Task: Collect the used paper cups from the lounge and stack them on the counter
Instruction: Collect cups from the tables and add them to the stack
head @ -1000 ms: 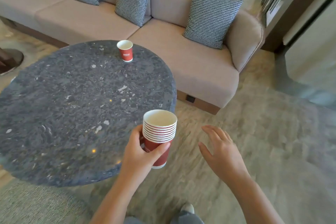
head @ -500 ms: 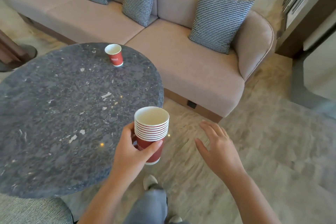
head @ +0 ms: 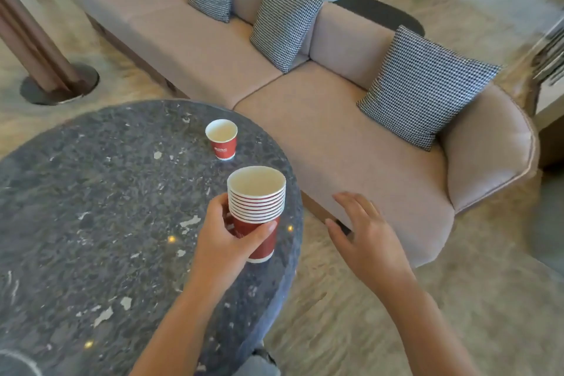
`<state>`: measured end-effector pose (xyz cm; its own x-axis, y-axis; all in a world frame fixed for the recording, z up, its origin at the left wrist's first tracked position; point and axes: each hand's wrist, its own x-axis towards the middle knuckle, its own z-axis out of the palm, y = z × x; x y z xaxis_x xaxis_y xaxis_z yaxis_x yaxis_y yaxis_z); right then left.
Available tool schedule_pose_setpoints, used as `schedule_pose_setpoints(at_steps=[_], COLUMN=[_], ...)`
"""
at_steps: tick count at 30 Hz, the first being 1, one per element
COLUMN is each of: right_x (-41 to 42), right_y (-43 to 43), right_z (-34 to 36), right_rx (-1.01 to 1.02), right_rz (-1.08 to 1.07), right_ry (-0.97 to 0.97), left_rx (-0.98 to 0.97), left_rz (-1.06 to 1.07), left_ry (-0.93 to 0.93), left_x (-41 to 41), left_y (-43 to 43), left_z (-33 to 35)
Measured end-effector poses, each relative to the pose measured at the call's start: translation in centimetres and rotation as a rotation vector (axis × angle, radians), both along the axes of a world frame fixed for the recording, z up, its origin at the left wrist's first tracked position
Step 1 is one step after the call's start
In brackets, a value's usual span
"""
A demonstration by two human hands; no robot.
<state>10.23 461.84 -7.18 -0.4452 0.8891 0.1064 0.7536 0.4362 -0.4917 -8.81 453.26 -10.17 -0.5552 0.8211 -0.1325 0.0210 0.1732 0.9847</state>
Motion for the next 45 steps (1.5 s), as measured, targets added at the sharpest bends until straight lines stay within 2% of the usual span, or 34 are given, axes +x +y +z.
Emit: schedule_pose_setpoints(at_steps=[11, 20, 26, 36, 45], right_x=[-5.9, -13.1, -17.3, -23.2, -27.1], right_y=[8.2, 17.7, 22.1, 25.9, 25.9], right_z=[-2.8, -2.9, -3.4, -6.6, -8.8], right_rx=[-0.092, -0.124, -0.128, -0.176, -0.21], right_rz=[0.284, 0.645, 0.789, 0.897, 0.985], right_ry=[-0.05, -0.046, -0.017, -0.087, -0.171], left_rx=[-0.095, -0.153, -0.187, -0.18, -0.207], left_rz=[0.327, 0.63, 0.796, 0.938, 1.031], left_ry=[-0.01, 0.026, 0.031, 0.009, 0.005], left_x=[-3.9, -3.7, -3.7, -5.4, -7.3], left_y=[2.6, 6.7, 9.5, 12.1, 12.0], left_z=[-2.6, -1.6, -1.4, -1.8, -2.5])
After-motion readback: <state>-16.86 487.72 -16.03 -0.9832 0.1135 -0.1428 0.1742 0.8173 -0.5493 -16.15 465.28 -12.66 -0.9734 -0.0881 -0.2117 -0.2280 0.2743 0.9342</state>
